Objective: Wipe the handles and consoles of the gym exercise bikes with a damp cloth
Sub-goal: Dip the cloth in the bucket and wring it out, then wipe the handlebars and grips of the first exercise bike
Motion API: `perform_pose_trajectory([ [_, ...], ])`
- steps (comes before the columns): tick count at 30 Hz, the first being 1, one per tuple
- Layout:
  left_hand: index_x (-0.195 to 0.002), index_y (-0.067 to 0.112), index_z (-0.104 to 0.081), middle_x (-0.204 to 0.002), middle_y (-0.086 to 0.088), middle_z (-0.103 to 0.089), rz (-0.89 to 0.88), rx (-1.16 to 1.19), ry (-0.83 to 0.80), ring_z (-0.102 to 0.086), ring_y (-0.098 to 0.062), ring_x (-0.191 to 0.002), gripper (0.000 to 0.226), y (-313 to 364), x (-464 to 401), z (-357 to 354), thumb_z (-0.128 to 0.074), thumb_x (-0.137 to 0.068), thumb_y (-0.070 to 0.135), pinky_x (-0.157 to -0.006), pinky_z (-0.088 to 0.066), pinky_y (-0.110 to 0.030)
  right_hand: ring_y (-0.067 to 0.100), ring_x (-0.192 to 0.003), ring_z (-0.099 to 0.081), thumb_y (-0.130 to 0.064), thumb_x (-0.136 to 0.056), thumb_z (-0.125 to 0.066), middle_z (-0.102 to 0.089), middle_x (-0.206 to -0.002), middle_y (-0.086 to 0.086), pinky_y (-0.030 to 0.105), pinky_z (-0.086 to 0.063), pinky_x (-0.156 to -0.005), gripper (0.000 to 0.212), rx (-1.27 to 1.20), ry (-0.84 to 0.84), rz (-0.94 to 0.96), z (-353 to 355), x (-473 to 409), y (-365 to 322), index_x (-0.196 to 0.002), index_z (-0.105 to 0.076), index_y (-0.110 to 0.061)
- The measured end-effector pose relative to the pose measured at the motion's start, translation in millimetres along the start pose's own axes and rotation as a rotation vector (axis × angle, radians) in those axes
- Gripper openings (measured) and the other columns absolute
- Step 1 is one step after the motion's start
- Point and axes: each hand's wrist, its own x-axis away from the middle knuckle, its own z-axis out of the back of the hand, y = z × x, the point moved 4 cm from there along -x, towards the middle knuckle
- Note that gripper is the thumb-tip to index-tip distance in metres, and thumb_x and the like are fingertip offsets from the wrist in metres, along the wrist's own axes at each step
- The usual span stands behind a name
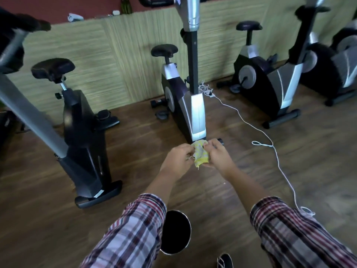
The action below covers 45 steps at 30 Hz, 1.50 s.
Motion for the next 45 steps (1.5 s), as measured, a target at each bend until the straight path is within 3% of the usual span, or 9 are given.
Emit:
perform_pose_trajectory([
  [5, -0.095, 0.009, -0.075, -0.108, -0.005, -0.069, -0.062, -0.013, -0.061, -0.065, -0.023, -0.102, 0.024, 41.0, -57.7, -25.1, -0.069, -0.073, 0.018, -0.090, -0.050, -0.032, 0.020, -0.075, -0.065, -0.008, -0.087, -0.067, -0.064, -0.090, 0.006, 0.052, -0.059, -0.077, 0.024, -0.062, 0.020, 0.048, 55.9, -24.5, -26.2, -0.083, -0.047, -0.020],
  [11, -0.128, 0.024, -0.055, -0.132, 0.006, -0.056, -0.052, -0.093, -0.090, -0.051, -0.017, -0.123, 0.050, 83.8, -150.9, -46.8, -0.062, -0.079, 0.031, -0.113, -0.027, -0.044, 0.013, -0.062, -0.054, 0.007, -0.088, -0.052, -0.054, -0.075, 0.002, 0.022, -0.048, -0.048, 0.021, -0.137, 0.002, 0.177, 142.5, -64.1, -69.6, -0.088, -0.048, -0.014],
  [15, -0.116, 0.024, -0.060, -0.115, 0.007, -0.064, -0.163, -0.213, -0.114, -0.056, -0.015, -0.115, 0.030, 124.5, -198.7, -61.4, -0.060, -0.086, 0.020, -0.117, -0.004, -0.045, 0.013, -0.057, -0.043, -0.019, -0.070, -0.062, -0.048, -0.059, -0.004, 0.022, -0.034, -0.052, 0.009, -0.083, -0.016, 0.182, 191.0, -94.7, -92.9, -0.064, -0.055, -0.020],
  [17, -0.109, 0.023, -0.063, -0.104, 0.009, -0.064, -0.266, -0.268, -0.088, -0.058, -0.013, -0.110, 0.026, 141.5, -217.2, -66.4, -0.060, -0.084, 0.017, -0.116, -0.005, -0.043, 0.014, -0.055, -0.043, -0.041, -0.067, -0.071, -0.048, -0.054, -0.004, 0.024, -0.035, -0.053, 0.028, -0.066, -0.018, 0.097, 212.0, -111.5, -102.5, -0.058, -0.055, -0.019],
  [20, -0.101, 0.021, -0.065, -0.090, 0.012, -0.059, -0.385, -0.271, -0.063, -0.059, -0.014, -0.103, 0.019, 160.9, -245.6, -73.4, -0.065, -0.083, 0.016, -0.117, -0.008, -0.045, 0.019, -0.063, -0.058, -0.060, -0.078, -0.066, -0.064, -0.073, 0.006, 0.026, -0.048, -0.057, 0.052, -0.085, -0.296, -0.049, 222.2, -134.0, -119.3, -0.085, -0.065, -0.009],
  [25, -0.108, 0.021, -0.063, -0.109, 0.010, -0.061, -0.310, -0.163, -0.033, -0.056, -0.010, -0.111, 0.024, 159.0, -302.2, -79.1, -0.066, -0.085, 0.027, -0.119, -0.007, -0.044, 0.032, -0.090, -0.062, -0.029, -0.089, -0.063, -0.067, -0.099, 0.013, 0.048, -0.056, -0.082, 0.029, -0.231, -0.622, -0.152, 232.6, -170.7, -133.9, -0.113, -0.065, -0.013],
  [28, -0.125, 0.022, -0.056, -0.130, 0.008, -0.055, -0.198, -0.226, -0.084, -0.050, -0.011, -0.122, 0.047, 133.3, -340.1, -85.0, -0.066, -0.083, 0.039, -0.115, -0.021, -0.048, 0.027, -0.073, -0.066, -0.006, -0.075, -0.059, -0.067, -0.095, 0.016, 0.037, -0.057, -0.063, 0.039, -0.241, -0.481, -0.115, 234.9, -212.4, -134.3, -0.114, -0.060, -0.008],
  [33, -0.142, 0.017, -0.037, -0.145, -0.001, -0.042, 0.039, -0.516, -0.180, -0.044, -0.022, -0.130, 0.055, 86.3, -403.0, -92.7, -0.053, -0.091, 0.032, -0.109, -0.031, -0.041, 0.037, -0.082, -0.060, 0.011, -0.079, -0.049, -0.062, -0.102, 0.018, 0.039, -0.052, -0.064, 0.056, -0.247, -0.126, -0.015, 240.0, -288.9, -149.0, -0.126, -0.056, -0.019],
  [45, -0.122, 0.014, -0.049, -0.127, -0.007, -0.051, 0.205, -0.654, -0.219, -0.051, -0.027, -0.120, 0.034, 55.4, -537.3, -125.6, -0.051, -0.088, 0.016, -0.102, -0.033, -0.044, 0.032, -0.079, -0.062, -0.001, -0.081, -0.063, -0.063, -0.122, 0.019, 0.041, -0.054, -0.069, 0.053, -0.454, 0.105, 0.100, 249.8, -415.1, -182.5, -0.127, -0.059, -0.028],
])
